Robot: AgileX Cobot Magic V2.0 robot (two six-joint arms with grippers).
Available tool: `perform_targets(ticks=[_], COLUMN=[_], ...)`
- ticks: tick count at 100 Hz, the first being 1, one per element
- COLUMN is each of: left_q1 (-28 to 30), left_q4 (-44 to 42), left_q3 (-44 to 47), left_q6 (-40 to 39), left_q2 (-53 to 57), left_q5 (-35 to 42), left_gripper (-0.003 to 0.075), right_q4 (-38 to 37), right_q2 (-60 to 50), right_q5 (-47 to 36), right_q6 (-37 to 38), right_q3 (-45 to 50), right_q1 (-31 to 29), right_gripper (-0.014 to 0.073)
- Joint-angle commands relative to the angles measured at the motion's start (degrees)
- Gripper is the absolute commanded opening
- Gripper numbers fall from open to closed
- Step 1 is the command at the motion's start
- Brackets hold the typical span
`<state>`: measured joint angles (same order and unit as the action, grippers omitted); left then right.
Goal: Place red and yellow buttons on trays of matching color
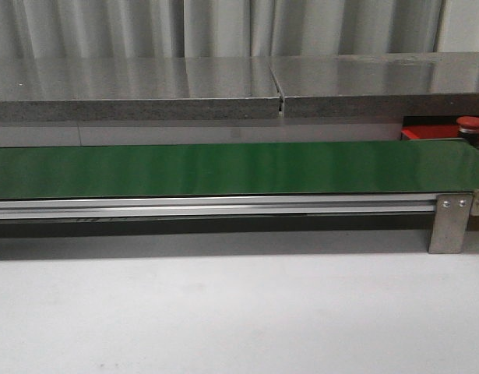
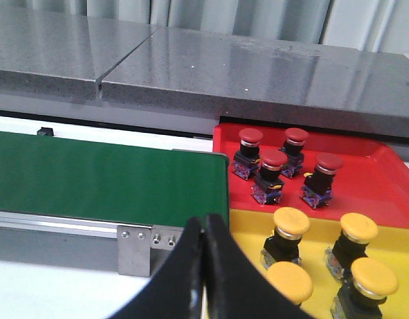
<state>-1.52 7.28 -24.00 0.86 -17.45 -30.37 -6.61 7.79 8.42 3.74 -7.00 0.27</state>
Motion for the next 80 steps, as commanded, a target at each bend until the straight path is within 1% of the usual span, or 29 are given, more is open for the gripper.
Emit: perform_targets(ticks=[1,22,26,33,80], left_q1=[-0.4,-0.4,-0.4,-0.4,-0.4], left_q4=[0.7,0.7,0.7,0.7,0.7], left_q3=[-1.5,-1.5,-1.5,-1.5,-1.5], left_q6=[-0.1,-0.1,-0.1,-0.1,-0.1], left_q2=[-0.4,-0.4,-0.4,-0.4,-0.4], left_q5=[4.2,4.2,4.2,4.2,4.2], left_gripper=[-0.0019,-0.0019,-0.0019,-0.0019,-0.0019], right_q4=[-1.8,-1.8,-1.8,-1.8,-1.8], right_q2=[-1.0,-5.9,-7.4,-9.5,-9.2], right_q5=[-7.0,-14.1,-11.6,-11.2,-11.0], right_q6=[1.3,1.3,1.3,1.3,1.3], right_q3=[1.2,8.2,7.9,8.0,8.0], right_q1=[0.2,0.2,0.2,0.2,0.2], right_gripper=[-0.0068,-0.0068,-0.0068,-0.0068,-0.0068])
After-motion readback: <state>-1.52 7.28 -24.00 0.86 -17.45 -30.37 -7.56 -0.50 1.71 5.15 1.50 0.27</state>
